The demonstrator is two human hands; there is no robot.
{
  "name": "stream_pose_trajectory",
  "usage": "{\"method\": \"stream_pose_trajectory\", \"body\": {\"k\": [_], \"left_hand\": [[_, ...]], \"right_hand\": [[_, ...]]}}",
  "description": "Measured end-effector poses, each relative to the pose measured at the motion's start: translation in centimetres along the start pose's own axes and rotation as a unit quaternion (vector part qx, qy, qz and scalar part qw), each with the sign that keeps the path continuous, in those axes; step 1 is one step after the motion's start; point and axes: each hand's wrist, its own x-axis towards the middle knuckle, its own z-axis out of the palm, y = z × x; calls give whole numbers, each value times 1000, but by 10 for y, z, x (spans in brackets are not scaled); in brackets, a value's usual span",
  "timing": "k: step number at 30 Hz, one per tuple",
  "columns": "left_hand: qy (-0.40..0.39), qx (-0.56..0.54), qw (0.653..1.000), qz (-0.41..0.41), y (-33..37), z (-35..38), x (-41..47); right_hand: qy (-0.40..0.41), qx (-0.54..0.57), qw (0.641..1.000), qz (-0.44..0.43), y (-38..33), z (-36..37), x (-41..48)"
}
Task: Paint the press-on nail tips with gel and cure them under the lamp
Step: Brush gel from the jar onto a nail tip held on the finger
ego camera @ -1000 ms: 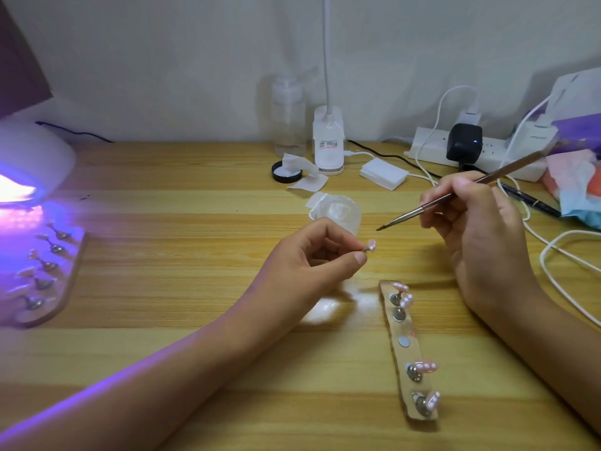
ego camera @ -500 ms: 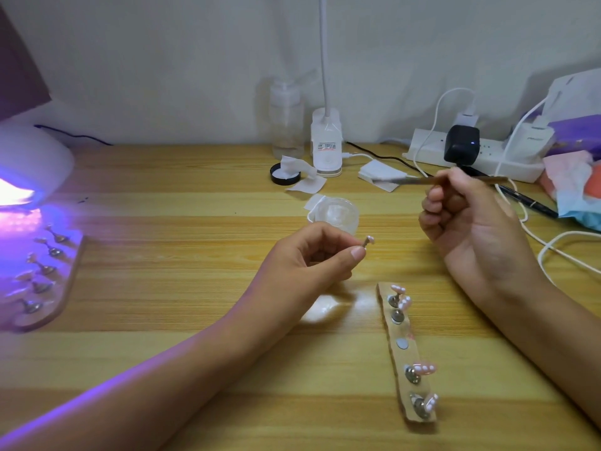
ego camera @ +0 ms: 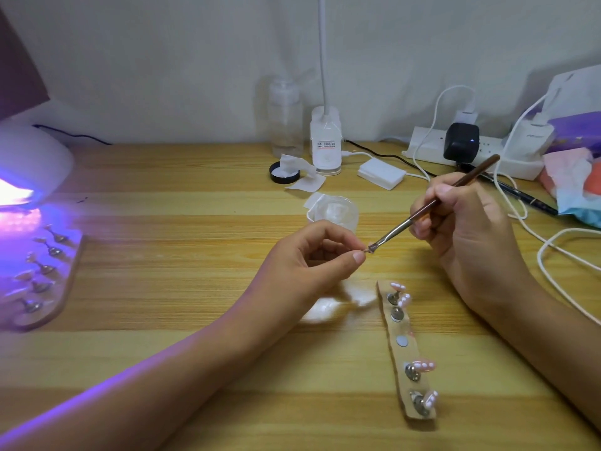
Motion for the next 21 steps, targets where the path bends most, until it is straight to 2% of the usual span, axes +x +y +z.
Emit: {"method": "stream_pose_trajectory", "body": {"k": [6, 9, 13, 17, 21], "left_hand": [[1, 1, 1000, -4, 2, 1, -1], [8, -4, 1000, -9, 1, 1, 0], [15, -15, 1000, -8, 0, 1, 1], [11, -18, 1000, -5, 0, 0, 1], [12, -25, 1000, -5, 0, 0, 1]], "right_hand": [[35, -69, 996, -47, -1, 1, -2], [52, -33, 997, -51, -2, -1, -1], [14, 28, 999, -37, -3, 0, 0], [-12, 1, 999, -44, -2, 2, -2], [31, -37, 997, -52, -1, 2, -2]]}}
